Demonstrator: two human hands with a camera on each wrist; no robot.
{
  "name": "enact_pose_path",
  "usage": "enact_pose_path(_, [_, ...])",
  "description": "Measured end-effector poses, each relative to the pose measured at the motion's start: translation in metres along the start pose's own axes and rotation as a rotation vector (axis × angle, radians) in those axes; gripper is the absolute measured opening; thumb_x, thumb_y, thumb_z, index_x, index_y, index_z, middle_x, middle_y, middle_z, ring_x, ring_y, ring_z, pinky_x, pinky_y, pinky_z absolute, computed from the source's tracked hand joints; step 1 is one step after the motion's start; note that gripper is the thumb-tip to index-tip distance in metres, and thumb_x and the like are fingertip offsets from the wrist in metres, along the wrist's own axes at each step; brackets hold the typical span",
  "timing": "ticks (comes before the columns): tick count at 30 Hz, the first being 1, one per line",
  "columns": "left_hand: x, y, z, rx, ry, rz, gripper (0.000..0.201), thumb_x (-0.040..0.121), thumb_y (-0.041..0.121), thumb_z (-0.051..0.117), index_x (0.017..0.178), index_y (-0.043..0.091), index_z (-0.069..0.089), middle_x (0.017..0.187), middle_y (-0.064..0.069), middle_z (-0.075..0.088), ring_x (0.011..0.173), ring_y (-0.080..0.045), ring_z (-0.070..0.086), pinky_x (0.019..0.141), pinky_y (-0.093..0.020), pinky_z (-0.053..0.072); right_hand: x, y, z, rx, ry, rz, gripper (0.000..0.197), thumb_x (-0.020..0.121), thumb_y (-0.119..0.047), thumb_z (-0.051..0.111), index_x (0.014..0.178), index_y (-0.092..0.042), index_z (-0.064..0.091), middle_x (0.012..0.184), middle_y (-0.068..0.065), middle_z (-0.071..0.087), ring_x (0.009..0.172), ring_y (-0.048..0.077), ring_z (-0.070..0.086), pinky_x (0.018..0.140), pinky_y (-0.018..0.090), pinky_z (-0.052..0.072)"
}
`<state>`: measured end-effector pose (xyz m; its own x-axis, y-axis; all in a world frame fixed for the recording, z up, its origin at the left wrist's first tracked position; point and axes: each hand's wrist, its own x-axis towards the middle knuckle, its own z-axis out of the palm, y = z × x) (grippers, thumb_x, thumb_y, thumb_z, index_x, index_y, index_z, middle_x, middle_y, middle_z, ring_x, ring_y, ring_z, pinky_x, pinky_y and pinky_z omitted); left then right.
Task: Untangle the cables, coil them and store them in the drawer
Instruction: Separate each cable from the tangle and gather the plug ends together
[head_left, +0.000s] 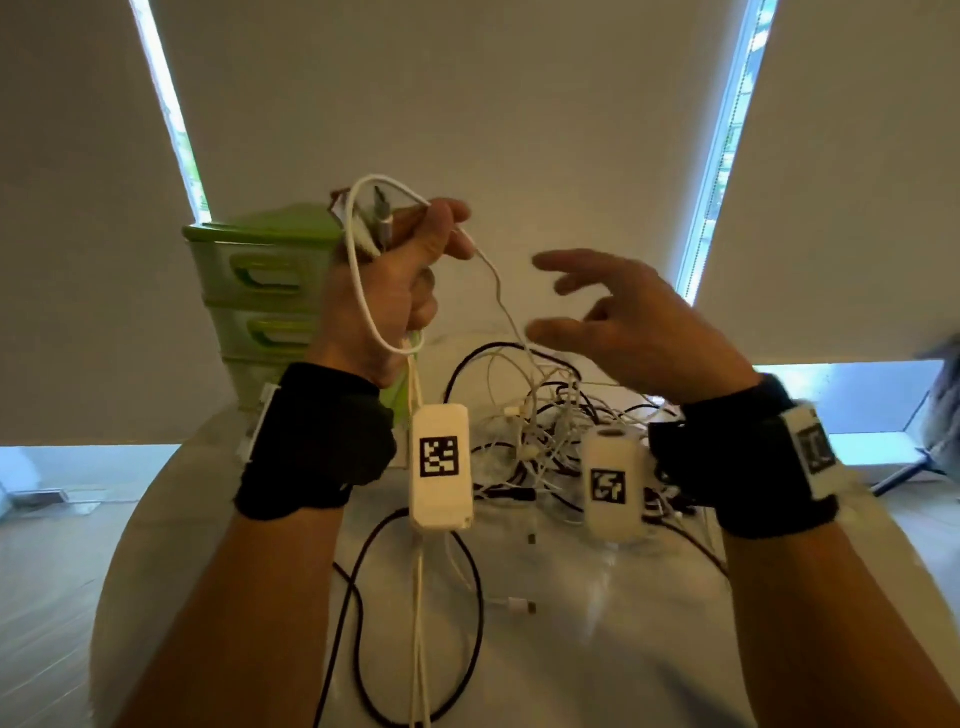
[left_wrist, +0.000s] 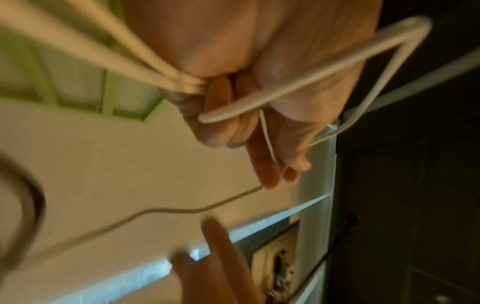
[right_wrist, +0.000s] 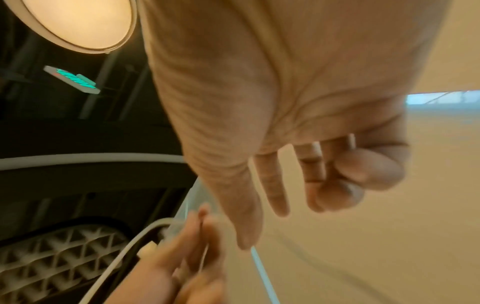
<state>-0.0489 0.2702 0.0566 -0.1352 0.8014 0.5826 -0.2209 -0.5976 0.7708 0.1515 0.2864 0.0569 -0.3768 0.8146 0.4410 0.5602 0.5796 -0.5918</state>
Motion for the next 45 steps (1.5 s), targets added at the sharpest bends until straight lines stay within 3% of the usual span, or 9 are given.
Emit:
enact_pose_path(4, [-0.004, 0.000, 0.013, -0.045, -0.049, 0.018, 0.018, 0.097, 0.023, 0.051, 0.094, 0.019, 0.068, 0.070, 0.003, 0.063, 0.036, -0.001, 0.026, 0.034, -0.014, 0.020, -0.001, -0.019, 0.021, 0.042, 0.005, -0.135, 0.017, 0.095, -0.029, 0.057, 0.105, -0.023, 0.069, 0.084, -0.009, 0.066, 0.067, 0.000, 0.058, 0.065, 0.017, 0.043])
enact_pose_path(13, [-0.025, -0.044, 0.029, 0.547, -0.417, -0.189, 0.019, 0.093, 0.007, 0.058, 0.079, 0.015, 0.068, 0.069, 0.001, 0.067, 0.047, 0.005, 0.053, 0.060, -0.014, 0.043, 0.004, -0.011, 0.009, 0.420, 0.323, -0.226, 0.013, 0.098, -0.012, 0.052, 0.098, -0.011, 0.065, 0.073, 0.002, 0.063, 0.063, 0.010, 0.057, 0.054, 0.013, 0.041])
enact_pose_path(16, [-0.015, -0.046, 0.019, 0.507, -0.231, -0.202, 0.016, 0.093, 0.007, 0.057, 0.084, 0.003, 0.069, 0.061, 0.012, 0.066, 0.053, 0.005, 0.056, 0.059, -0.013, 0.042, 0.010, 0.004, 0.012, 0.353, 0.267, -0.173, 0.026, 0.094, -0.021, 0.060, 0.120, -0.017, 0.061, 0.086, -0.007, 0.061, 0.069, 0.006, 0.057, 0.060, 0.017, 0.044])
enact_pose_path(21, [-0.005, -0.039, 0.002, 0.355, -0.050, -0.190, 0.024, 0.097, 0.023, 0.054, 0.088, 0.006, 0.070, 0.068, 0.006, 0.062, 0.038, -0.001, 0.036, 0.039, -0.017, 0.024, 0.015, 0.052, 0.038, -0.153, -0.253, 0.063, 0.040, 0.088, -0.032, 0.066, 0.126, -0.036, 0.056, 0.107, -0.011, 0.062, 0.084, 0.003, 0.059, 0.086, 0.033, 0.049])
enact_pose_path(25, [0.004, -0.039, -0.015, 0.289, 0.196, -0.254, 0.034, 0.097, 0.032, 0.054, 0.069, 0.020, 0.069, 0.071, -0.004, 0.058, 0.038, -0.007, 0.023, 0.036, -0.016, 0.017, 0.023, 0.071, 0.031, 0.130, 0.029, 0.152, 0.008, 0.089, -0.016, 0.065, 0.093, -0.023, 0.068, 0.080, -0.004, 0.068, 0.056, 0.003, 0.058, 0.061, 0.018, 0.045])
enact_pose_path(30, [0.018, -0.028, -0.051, 0.046, 0.436, -0.217, 0.027, 0.099, 0.035, 0.050, 0.078, 0.021, 0.060, 0.070, 0.004, 0.062, 0.033, -0.002, 0.025, 0.035, -0.014, 0.019, 0.024, 0.107, 0.000, 0.301, 0.461, 0.363, 0.025, 0.080, -0.002, 0.069, 0.105, -0.002, 0.067, 0.088, 0.013, 0.070, 0.038, 0.001, 0.053, 0.041, 0.013, 0.040])
enact_pose_path(36, [0.010, -0.017, -0.032, 0.038, 0.319, -0.112, 0.026, 0.101, 0.028, 0.045, 0.083, 0.018, 0.060, 0.071, 0.000, 0.063, 0.036, -0.002, 0.022, 0.035, -0.016, 0.016, 0.019, 0.087, -0.016, 0.117, 0.393, 0.302, 0.074, 0.077, -0.004, 0.076, 0.139, -0.026, 0.042, 0.117, 0.006, 0.052, 0.097, 0.020, 0.056, 0.077, 0.026, 0.044])
enact_pose_path(42, [-0.006, -0.012, 0.010, 0.046, -0.051, -0.071, 0.025, 0.102, 0.025, 0.041, 0.088, 0.015, 0.059, 0.069, 0.003, 0.063, 0.037, -0.002, 0.024, 0.036, -0.015, 0.018, 0.003, 0.003, 0.036, 0.035, -0.056, -0.047, 0.028, 0.089, -0.025, 0.065, 0.117, -0.025, 0.061, 0.084, 0.001, 0.067, 0.074, 0.018, 0.064, 0.070, 0.026, 0.054])
enact_pose_path(45, [-0.009, -0.012, 0.009, 0.081, -0.109, -0.070, 0.020, 0.099, 0.025, 0.045, 0.095, 0.018, 0.063, 0.066, 0.005, 0.059, 0.038, -0.002, 0.027, 0.037, -0.015, 0.019, 0.006, -0.003, 0.038, 0.050, 0.070, -0.084, 0.015, 0.095, -0.025, 0.056, 0.093, -0.018, 0.069, 0.071, -0.002, 0.065, 0.064, 0.011, 0.061, 0.065, 0.025, 0.051])
